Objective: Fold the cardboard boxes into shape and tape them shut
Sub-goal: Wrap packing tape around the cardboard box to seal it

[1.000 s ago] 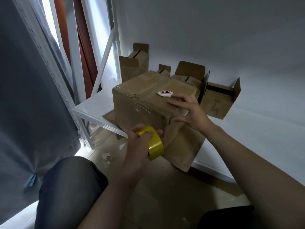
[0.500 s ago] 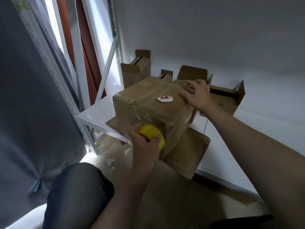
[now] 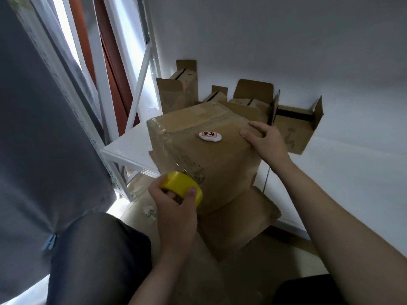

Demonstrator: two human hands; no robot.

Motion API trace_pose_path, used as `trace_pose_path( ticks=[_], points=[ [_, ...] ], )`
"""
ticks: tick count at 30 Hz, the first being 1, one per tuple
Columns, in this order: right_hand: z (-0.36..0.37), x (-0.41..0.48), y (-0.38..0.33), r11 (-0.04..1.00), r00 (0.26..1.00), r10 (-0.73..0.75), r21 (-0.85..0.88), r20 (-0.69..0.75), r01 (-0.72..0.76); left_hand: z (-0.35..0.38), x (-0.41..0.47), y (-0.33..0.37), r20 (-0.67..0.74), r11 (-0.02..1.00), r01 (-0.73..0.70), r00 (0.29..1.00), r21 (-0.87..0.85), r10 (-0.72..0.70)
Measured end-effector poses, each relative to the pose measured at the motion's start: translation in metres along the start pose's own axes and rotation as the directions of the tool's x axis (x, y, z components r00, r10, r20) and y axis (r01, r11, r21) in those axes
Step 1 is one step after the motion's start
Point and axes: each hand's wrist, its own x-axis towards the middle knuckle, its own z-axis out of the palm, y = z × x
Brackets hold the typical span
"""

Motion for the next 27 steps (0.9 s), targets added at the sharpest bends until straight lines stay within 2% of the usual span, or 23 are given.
trace_pose_path(
  ticks=[8,13,16,19,24,27],
  points=[
    [-0.007,-0.128,-0.032,0.994,0.990,0.104,-0.035,-0.097,-0.108,-0.045,0.030,0.022,-0.095,0.994,-0.056,0.993,0.091,0.064],
    [0.007,-0.188,-0.038,0.998,0.988,0.066,-0.012,-0.143,-0.068,-0.053,0.062,0.029,-0.110,0.991,-0.085,0.989,0.107,0.097],
    [0.016,-0.190,-0.042,1.000,0.990,0.025,0.023,-0.142,-0.022,-0.051,0.090,0.034,-0.066,0.993,-0.076,0.994,0.085,0.082],
    [0.022,-0.171,-0.049,0.999,0.992,-0.032,-0.014,-0.118,0.031,-0.042,0.121,0.039,-0.040,0.988,-0.091,0.994,0.121,0.097],
    [0.049,-0.132,-0.062,0.989,0.994,-0.113,-0.099,0.003,0.112,-0.033,0.157,0.039,-0.094,0.955,-0.127,0.983,0.266,0.156],
    [0.074,-0.115,-0.072,0.969,0.973,-0.195,-0.130,0.124,0.211,-0.028,0.161,0.040,0.001,0.953,-0.117,0.993,0.280,0.122]
  ],
)
